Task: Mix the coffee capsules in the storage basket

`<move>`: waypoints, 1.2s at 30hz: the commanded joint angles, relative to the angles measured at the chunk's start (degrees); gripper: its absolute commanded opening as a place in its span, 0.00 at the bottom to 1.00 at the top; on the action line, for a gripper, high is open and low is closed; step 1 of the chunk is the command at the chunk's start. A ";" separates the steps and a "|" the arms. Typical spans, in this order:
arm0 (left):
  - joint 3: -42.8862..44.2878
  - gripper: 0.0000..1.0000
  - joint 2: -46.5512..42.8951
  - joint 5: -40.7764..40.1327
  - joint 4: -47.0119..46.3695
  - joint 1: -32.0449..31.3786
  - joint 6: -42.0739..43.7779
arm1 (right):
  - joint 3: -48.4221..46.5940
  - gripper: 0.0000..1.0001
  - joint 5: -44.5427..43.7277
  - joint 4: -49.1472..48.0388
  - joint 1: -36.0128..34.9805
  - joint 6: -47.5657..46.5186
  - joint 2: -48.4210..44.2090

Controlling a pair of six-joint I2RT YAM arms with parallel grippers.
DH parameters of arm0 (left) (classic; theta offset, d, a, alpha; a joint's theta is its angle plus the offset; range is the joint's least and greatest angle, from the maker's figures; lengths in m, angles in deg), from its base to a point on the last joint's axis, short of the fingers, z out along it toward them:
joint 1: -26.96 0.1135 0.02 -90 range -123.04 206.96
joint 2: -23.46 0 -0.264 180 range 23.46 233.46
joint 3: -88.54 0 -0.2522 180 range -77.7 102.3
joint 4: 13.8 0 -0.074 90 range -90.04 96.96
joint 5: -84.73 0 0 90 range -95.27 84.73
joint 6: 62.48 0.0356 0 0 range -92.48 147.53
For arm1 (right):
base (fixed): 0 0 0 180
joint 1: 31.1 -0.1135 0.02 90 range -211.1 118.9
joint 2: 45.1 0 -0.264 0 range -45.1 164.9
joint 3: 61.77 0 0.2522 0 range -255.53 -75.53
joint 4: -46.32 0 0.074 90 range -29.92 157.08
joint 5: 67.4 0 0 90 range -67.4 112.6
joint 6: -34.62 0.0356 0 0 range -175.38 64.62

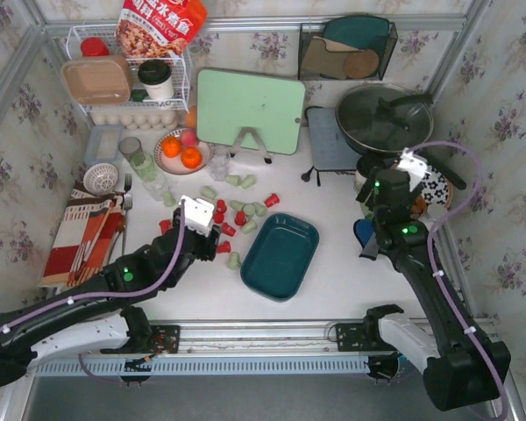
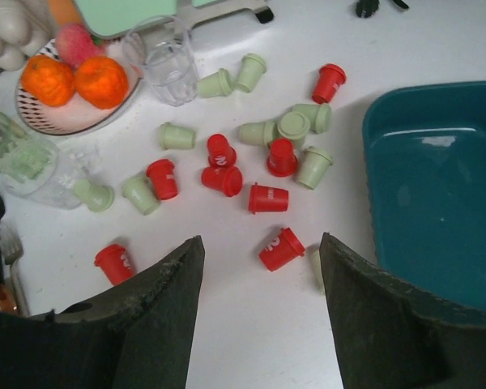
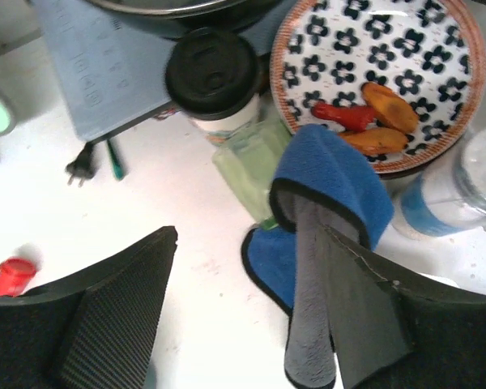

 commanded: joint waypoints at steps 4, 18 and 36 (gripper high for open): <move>1.83 0.61 8.53 9.07 -4.70 0.18 1.50 | -1.78 0.70 -8.28 1.27 -15.58 -4.25 1.71; 18.65 0.42 38.32 29.14 8.83 3.90 -4.04 | 11.05 0.67 -0.70 -13.07 -25.46 -3.45 1.88; 25.73 0.35 46.88 27.39 15.77 3.99 -12.90 | 18.13 0.66 4.21 -14.61 -25.54 -3.82 -3.94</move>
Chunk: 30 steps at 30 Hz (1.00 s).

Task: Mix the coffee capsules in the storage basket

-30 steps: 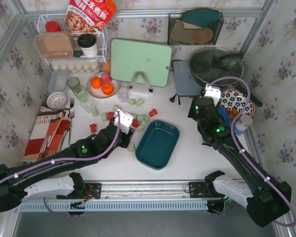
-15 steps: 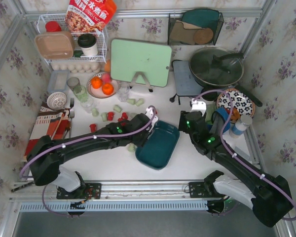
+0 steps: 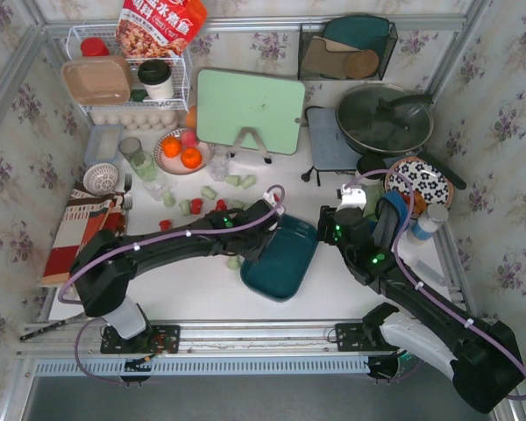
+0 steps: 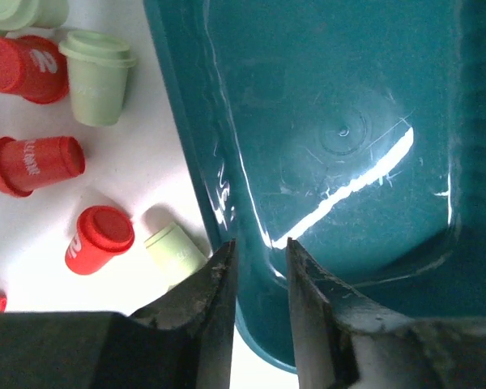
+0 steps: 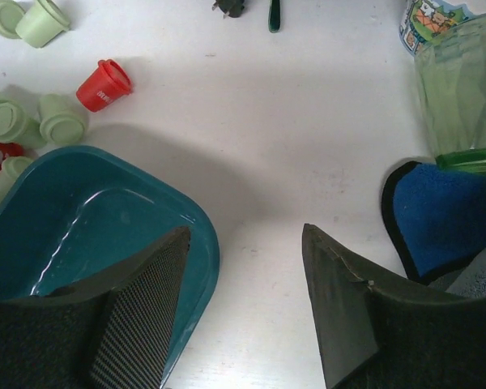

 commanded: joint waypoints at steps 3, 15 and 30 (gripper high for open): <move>0.32 0.41 -5.32 -3.18 1.64 -0.03 -3.04 | 0.62 0.67 0.93 -1.52 -0.14 -0.65 -0.98; 0.09 0.39 -0.04 3.82 4.16 4.71 -3.15 | 1.55 0.68 5.31 -0.12 -0.12 -0.01 -2.42; 3.91 0.08 5.50 5.16 2.91 4.54 -4.17 | 1.84 0.66 5.14 0.10 -0.13 1.85 -3.25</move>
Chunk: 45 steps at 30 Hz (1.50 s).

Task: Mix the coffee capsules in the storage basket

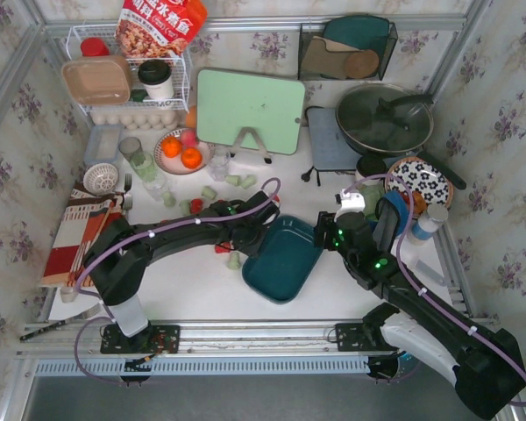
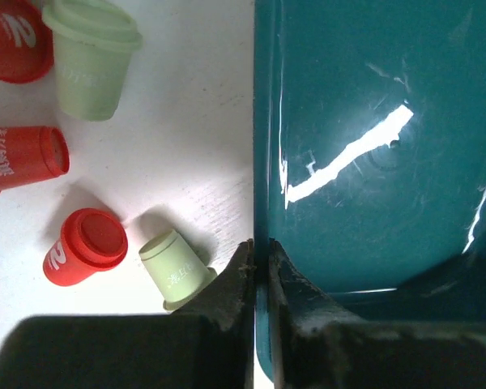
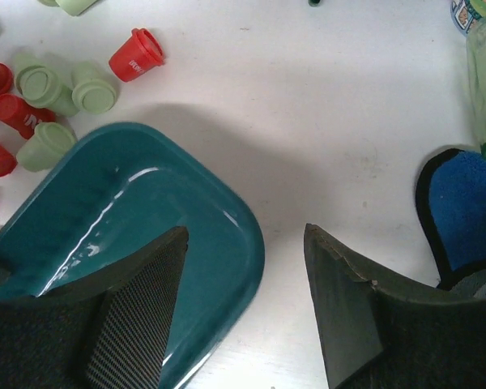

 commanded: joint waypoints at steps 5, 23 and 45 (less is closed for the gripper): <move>1.71 0.00 -2.03 -0.72 -1.95 0.02 -3.77 | -1.08 0.62 -0.86 -0.25 -0.05 2.70 -0.35; 2.63 0.00 -6.42 -9.03 -12.74 -0.05 -18.04 | 1.06 0.57 -0.54 -2.63 -0.06 13.24 -1.67; -6.04 0.54 -18.39 -16.79 -19.41 -0.30 -12.14 | -8.72 0.00 -4.40 1.19 3.87 3.31 14.58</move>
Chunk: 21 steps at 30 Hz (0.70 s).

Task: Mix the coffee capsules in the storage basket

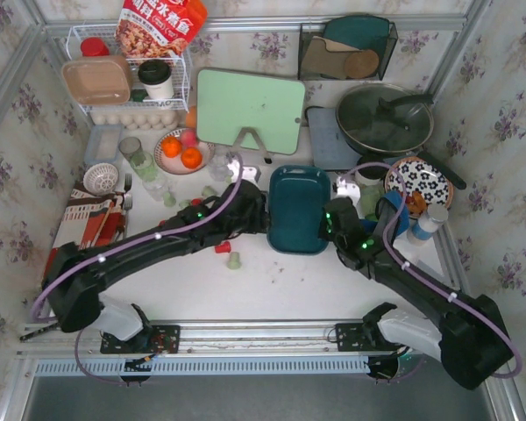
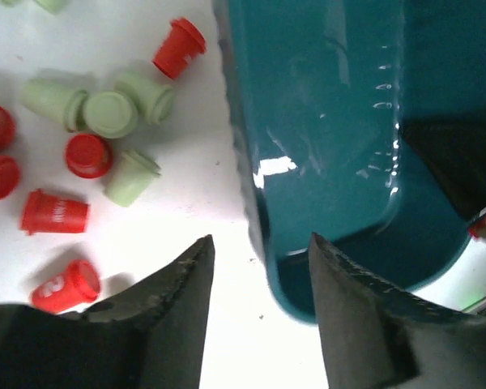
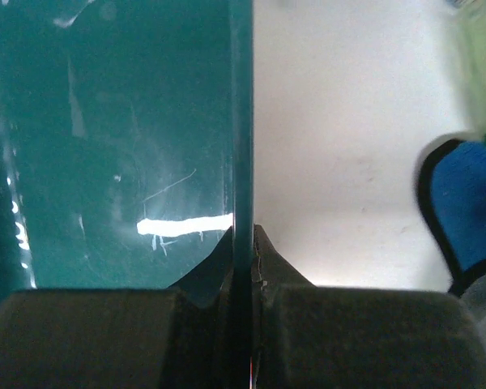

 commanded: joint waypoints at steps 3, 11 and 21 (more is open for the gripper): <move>-5.01 0.67 -13.08 -12.20 0.85 0.27 7.00 | -7.89 0.00 0.71 3.98 6.90 -6.58 7.55; -13.39 0.69 -29.03 -21.46 6.45 0.28 13.97 | -13.32 0.00 9.92 6.67 15.76 -10.40 17.89; -27.11 0.69 -39.32 -25.08 0.00 0.27 17.44 | -19.12 0.00 18.53 8.54 19.56 -17.55 30.54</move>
